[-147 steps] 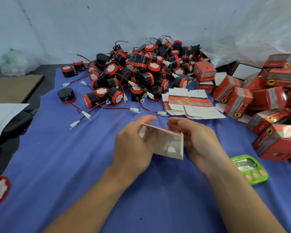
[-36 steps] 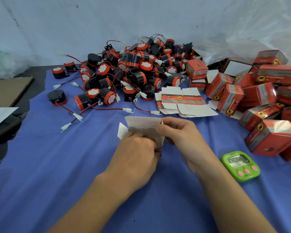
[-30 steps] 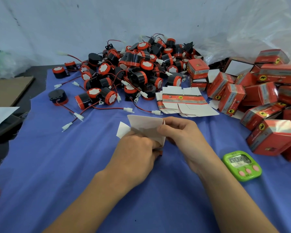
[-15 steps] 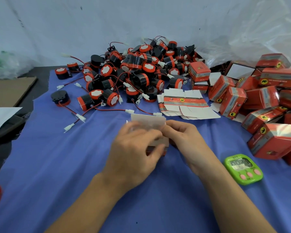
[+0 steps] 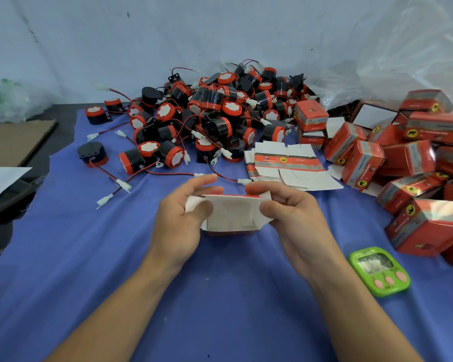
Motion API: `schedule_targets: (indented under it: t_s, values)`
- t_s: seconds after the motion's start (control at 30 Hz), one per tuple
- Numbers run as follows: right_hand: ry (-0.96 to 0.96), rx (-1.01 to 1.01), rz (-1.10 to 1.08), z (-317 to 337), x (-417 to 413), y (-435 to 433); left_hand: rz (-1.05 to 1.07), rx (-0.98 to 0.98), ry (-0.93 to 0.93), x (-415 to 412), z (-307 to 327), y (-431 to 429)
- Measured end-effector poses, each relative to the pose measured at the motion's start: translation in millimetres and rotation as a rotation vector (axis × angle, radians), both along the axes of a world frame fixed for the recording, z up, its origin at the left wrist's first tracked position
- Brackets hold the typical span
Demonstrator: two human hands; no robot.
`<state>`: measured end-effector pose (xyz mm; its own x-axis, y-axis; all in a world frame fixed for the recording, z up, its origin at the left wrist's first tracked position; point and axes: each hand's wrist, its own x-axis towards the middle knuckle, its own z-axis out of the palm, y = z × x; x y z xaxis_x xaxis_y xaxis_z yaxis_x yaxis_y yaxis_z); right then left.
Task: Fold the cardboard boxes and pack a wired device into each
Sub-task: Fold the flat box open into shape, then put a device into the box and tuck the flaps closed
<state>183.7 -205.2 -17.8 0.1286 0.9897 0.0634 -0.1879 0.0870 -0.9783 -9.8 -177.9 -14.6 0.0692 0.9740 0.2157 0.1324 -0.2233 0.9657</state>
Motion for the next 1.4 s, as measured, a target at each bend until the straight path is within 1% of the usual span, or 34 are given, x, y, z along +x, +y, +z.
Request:
schedule_targets:
  t_s: [0.13, 0.2, 0.3, 0.37, 0.47, 0.57, 0.6, 0.67, 0.7, 0.8, 0.83, 0.87, 0.97, 1.03, 1.1, 1.13, 1.23, 1.33, 1.4]
  values:
    - [0.108, 0.007, 0.028, 1, 2, 1, -0.015, -0.016, -0.054, 0, -3, 1]
    - [0.15, -0.014, 0.027, 1, 1, 2, 0.012, -0.029, -0.036, -2, -3, 2]
    - [0.213, -0.055, 0.06, 1, 1, 2, 0.078, -0.04, -0.028, -1, -3, 2]
    - [0.238, -0.108, 0.095, 1, -4, 2, 0.17, -0.076, -0.036, 0, -4, 3]
    - [0.138, -0.201, 0.079, -2, -13, 1, 0.341, -0.136, 0.003, -3, -5, 4]
    - [0.095, -0.235, 0.058, -1, -20, 4, 0.425, -0.111, 0.058, -7, -2, 5]
    - [0.072, -0.231, 0.009, 1, -22, 8, 0.446, -0.096, 0.075, -8, -1, 6]
    - [-0.036, -0.192, -0.148, 4, -25, 20, 0.489, -0.067, 0.109, -11, 0, 9]
    - [-0.137, -0.164, -0.209, 6, -26, 28, 0.509, -0.059, 0.125, -13, 0, 12]
    - [-0.619, -0.068, -0.247, 16, -35, 57, 0.555, -0.069, 0.153, -21, -1, 20]
    - [-0.742, -0.036, -0.253, 21, -38, 68, 0.561, -0.073, 0.153, -24, -1, 21]
    - [-0.811, -0.004, -0.256, 25, -41, 79, 0.566, -0.076, 0.15, -26, 0, 23]
    - [-0.936, 0.077, -0.264, 38, -52, 117, 0.566, -0.081, 0.147, -30, 2, 26]
    - [-1.078, 0.104, -0.278, 43, -60, 142, 0.559, -0.072, 0.161, -31, 3, 29]
    - [-1.251, 0.076, -0.238, 46, -66, 165, 0.555, -0.071, 0.184, -32, 3, 32]
    - [-1.299, 0.045, -0.192, 47, -68, 175, 0.557, -0.074, 0.19, -33, 2, 34]
    - [-1.282, 0.01, -0.059, 56, -69, 196, 0.557, -0.091, 0.191, -34, 2, 37]
    - [-1.445, 0.066, -0.082, 66, -69, 198, 0.548, -0.117, 0.18, -34, 3, 38]
    - [-1.476, 0.06, -0.052, 71, -66, 193, 0.534, -0.117, 0.175, -35, 2, 38]
